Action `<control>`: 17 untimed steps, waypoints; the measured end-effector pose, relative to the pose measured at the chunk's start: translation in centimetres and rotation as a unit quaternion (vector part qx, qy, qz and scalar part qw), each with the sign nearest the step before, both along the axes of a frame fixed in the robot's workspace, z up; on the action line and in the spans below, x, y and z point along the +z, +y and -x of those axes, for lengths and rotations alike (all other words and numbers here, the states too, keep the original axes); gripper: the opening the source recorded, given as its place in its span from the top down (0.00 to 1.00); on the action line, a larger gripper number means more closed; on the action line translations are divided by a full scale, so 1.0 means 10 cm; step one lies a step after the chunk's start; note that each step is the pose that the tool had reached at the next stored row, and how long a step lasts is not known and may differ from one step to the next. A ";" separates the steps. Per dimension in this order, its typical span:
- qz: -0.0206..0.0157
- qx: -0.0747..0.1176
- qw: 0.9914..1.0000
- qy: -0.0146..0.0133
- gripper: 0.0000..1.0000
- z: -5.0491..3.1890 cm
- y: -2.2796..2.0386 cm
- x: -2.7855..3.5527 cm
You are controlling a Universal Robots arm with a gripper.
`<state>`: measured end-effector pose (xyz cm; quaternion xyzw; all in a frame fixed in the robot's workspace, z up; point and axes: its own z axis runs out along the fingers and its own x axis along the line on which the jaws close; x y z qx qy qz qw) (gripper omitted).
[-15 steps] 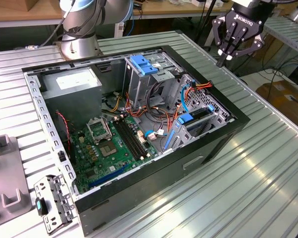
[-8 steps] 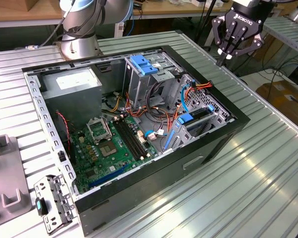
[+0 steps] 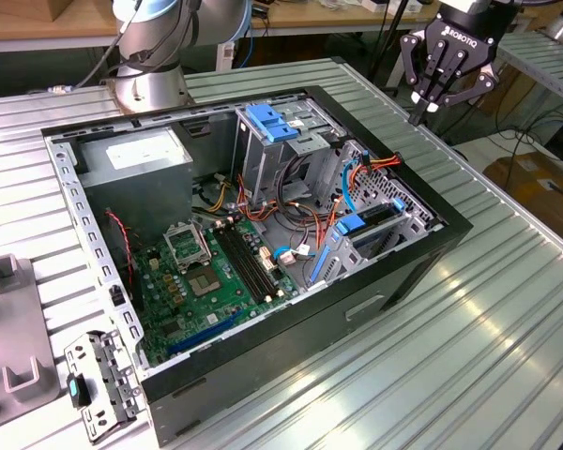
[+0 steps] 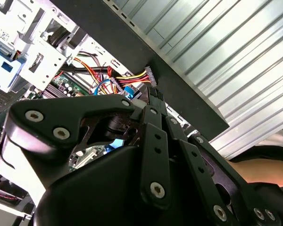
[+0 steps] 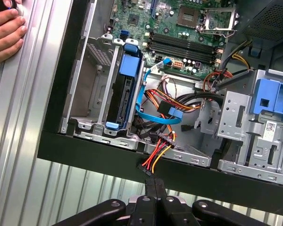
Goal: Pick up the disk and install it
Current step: 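Insert the first disk wire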
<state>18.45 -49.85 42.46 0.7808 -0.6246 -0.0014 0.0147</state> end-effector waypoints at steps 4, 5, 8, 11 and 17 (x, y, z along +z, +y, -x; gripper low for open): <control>0.000 0.022 1.000 0.000 0.89 -0.001 0.000 0.000; 0.000 0.034 0.999 0.000 0.89 -0.001 0.000 0.000; 0.000 0.040 0.999 0.000 0.89 0.000 0.000 0.000; 0.000 0.047 0.999 0.000 0.89 0.000 0.000 0.000; 0.000 0.047 0.999 0.000 0.89 0.000 0.000 0.000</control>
